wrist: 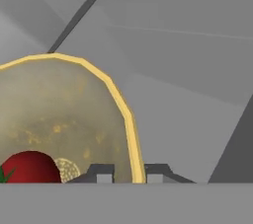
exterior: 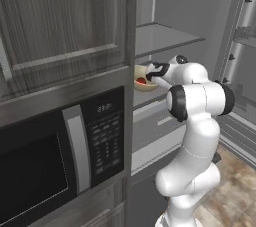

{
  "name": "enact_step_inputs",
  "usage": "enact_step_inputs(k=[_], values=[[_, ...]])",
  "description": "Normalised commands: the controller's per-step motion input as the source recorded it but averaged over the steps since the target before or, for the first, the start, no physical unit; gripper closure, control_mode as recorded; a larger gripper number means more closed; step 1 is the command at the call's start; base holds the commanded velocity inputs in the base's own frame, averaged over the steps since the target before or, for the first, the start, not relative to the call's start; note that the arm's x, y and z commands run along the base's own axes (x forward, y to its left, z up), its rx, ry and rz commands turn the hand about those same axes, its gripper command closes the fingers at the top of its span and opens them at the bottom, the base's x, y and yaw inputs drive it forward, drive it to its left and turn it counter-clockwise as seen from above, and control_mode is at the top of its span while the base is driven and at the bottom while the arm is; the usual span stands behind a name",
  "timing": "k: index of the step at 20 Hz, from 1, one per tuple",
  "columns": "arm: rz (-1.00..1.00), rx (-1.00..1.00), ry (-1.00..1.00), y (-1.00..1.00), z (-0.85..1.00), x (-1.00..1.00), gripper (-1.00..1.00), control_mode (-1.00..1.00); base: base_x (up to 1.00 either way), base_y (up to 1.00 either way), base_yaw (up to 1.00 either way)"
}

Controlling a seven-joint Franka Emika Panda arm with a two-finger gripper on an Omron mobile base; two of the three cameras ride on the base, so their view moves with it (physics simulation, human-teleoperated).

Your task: Move the mug from next to the sink to the open cabinet. Then, move the bowl with the tomato to the fridge to clear the area for faucet cleaning.

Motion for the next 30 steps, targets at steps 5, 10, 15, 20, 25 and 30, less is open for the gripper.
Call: enact_step_inputs(k=[5, 10, 15, 20, 25, 30], values=[[0.00, 0.00, -0.04, 0.00, 0.11, -0.01, -1.00, -1.00, 0.00, 0.00, 0.00], [0.00, 0.00, -0.18, 0.00, 0.91, -0.07, -1.00, -1.00, 0.00, 0.00, 0.00], [0.00, 0.00, -0.05, -0.11, 0.74, -0.65, -1.00, -1.00, 0.00, 0.00, 0.00], [0.00, 0.00, 0.01, -0.51, -0.50, -1.00, -1.00, -1.00, 0.00, 0.00, 0.00], [0.00, 0.02, -0.05, -0.34, 0.57, -1.00, -1.00, -1.00, 0.00, 0.00, 0.00], [0.00, 0.00, 0.00, -0.10, 1.00, -0.96, -1.00, -1.00, 0.00, 0.00, 0.00]])
